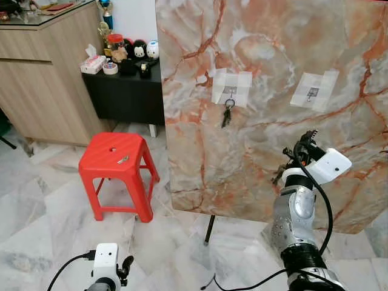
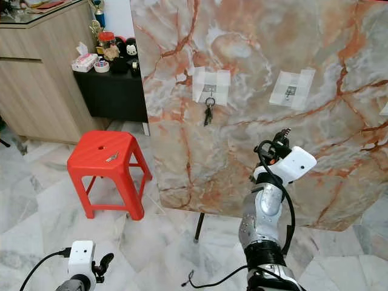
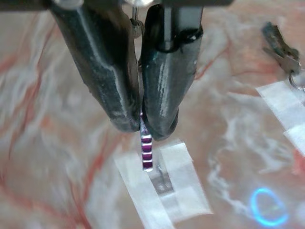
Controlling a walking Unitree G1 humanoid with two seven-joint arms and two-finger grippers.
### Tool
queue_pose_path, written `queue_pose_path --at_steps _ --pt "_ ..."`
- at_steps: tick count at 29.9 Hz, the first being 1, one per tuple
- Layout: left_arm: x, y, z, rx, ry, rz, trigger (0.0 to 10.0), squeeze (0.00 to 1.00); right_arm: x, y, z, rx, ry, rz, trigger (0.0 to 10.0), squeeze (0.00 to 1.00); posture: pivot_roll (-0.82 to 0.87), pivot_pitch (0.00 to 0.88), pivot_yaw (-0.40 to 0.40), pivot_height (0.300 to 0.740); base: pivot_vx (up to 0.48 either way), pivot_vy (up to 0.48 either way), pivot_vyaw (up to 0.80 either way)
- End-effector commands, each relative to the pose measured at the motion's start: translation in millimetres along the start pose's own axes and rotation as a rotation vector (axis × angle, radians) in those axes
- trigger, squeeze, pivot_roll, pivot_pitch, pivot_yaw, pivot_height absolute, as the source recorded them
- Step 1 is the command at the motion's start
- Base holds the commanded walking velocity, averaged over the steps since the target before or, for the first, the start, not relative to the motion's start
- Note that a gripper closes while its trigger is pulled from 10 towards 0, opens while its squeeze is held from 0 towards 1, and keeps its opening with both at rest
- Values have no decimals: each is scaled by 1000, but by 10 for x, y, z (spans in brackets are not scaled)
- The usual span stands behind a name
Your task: Hang keys on a hook
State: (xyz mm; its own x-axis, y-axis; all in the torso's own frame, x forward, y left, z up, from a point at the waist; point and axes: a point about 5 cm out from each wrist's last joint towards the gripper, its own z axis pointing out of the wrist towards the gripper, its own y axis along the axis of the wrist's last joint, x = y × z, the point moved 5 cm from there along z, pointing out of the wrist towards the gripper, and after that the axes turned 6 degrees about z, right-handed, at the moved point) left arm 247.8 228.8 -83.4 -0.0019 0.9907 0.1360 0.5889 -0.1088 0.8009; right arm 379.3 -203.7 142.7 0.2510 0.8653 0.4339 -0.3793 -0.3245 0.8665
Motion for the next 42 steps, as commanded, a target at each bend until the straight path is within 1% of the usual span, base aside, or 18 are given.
queue_pose_path --at_steps 1,4,7,10,12,13,15,17,22,28,30,32,42 --pt "3 5 -3 -7 4 -15 10000 0 96 155 25 -68 44 -31 10000 0 59 0 -62 740 0 0 0" --pt "3 15 0 -11 5 -20 10000 0 130 207 31 -95 60 -72 10000 0 60 0 -63 740 0 0 0" --pt "5 20 2 -13 4 -19 10000 0 170 212 27 -100 71 -77 10000 0 58 0 -63 740 0 0 0" --pt "3 33 3 -20 2 -20 10000 0 148 197 26 -90 47 -58 10000 0 61 0 -64 740 0 0 0" --pt "7 31 1 -21 2 -21 10000 0 109 216 20 -98 25 -86 10000 0 62 0 -65 740 0 0 0" --pt "8 30 0 -21 2 -22 10000 0 75 240 21 -108 5 -131 10000 0 62 0 -65 740 0 0 0" --pt "8 29 -1 -21 2 -23 10000 0 36 270 21 -123 -20 -182 10000 0 62 0 -65 740 0 0 0" --pt "13 28 -3 -22 3 -23 10000 0 -42 401 16 -189 -56 -273 10000 0 57 0 -63 740 0 0 0" --pt "-4 39 2 -26 0 -23 10000 0 -106 446 7 -206 -87 -293 10000 0 51 0 -61 740 0 0 0" --pt "-13 47 5 -28 -3 -25 10000 0 -39 498 -2 -231 -81 -300 10000 0 54 0 -60 740 0 0 0" --pt "-9 48 6 -28 -2 -26 10000 0 18 526 -1 -248 -68 -319 10000 0 56 0 -62 740 0 0 0" --pt "-5 46 5 -28 0 -28 10000 0 38 529 -5 -252 -61 -331 10000 0 56 0 -63 740 0 0 0" --pt "0 44 4 -27 2 -29 10000 0 38 534 -12 -253 -66 -328 10000 0 56 0 -63 740 258 0 0"
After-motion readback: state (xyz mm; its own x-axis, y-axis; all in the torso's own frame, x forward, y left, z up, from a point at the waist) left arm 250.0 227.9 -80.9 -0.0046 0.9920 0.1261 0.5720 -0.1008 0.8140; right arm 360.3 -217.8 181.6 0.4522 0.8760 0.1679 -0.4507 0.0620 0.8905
